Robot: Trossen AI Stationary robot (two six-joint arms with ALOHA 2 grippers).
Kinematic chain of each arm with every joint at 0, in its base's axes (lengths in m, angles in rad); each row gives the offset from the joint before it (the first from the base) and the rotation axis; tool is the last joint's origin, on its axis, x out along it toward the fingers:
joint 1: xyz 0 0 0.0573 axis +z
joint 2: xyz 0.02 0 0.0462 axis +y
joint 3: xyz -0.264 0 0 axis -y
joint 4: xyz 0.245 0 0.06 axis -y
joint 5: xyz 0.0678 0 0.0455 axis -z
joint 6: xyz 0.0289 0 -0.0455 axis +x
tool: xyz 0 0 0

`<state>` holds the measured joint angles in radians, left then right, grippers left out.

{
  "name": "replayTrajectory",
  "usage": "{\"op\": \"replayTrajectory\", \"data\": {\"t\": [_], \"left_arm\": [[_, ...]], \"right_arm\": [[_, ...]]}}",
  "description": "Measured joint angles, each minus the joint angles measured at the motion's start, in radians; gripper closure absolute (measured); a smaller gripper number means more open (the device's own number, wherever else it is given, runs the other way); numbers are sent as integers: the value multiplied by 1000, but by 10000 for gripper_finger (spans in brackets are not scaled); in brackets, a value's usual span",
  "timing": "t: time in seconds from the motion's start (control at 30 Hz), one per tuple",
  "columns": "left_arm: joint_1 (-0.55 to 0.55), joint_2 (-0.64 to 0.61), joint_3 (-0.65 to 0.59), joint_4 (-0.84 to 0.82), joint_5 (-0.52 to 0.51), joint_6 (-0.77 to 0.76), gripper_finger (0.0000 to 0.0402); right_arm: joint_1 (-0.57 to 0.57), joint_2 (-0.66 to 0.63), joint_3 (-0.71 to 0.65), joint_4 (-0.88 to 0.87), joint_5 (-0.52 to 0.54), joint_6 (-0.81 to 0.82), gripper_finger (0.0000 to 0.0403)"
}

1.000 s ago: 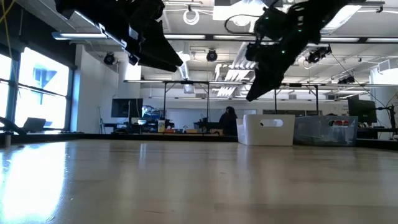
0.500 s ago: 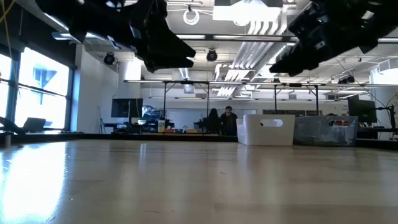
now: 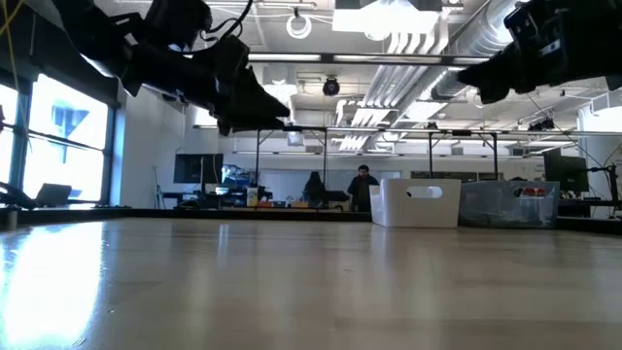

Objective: Pick & Place First Aid Supplies
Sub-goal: Return to Home Position

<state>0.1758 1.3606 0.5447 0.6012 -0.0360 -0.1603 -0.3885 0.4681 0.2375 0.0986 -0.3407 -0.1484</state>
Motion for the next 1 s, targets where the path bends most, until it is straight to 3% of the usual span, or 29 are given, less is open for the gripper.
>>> {"op": "replayTrajectory", "data": {"t": [0.37, 0.57, 0.8, 1.0], "left_arm": [[142, -5, -6, -6, 0, 103, 186], [165, -13, -15, 22, -6, 65, 186], [158, -146, -158, 128, -90, 25, 186], [158, -278, -219, 107, -129, 18, 186]], "right_arm": [[1, -99, 1, 30, -18, 311, 397], [1, -183, 1, -43, -61, 282, 401], [2, -344, -2, -135, -111, 224, 401], [10, -405, -92, 6, -39, 262, 402]]}}
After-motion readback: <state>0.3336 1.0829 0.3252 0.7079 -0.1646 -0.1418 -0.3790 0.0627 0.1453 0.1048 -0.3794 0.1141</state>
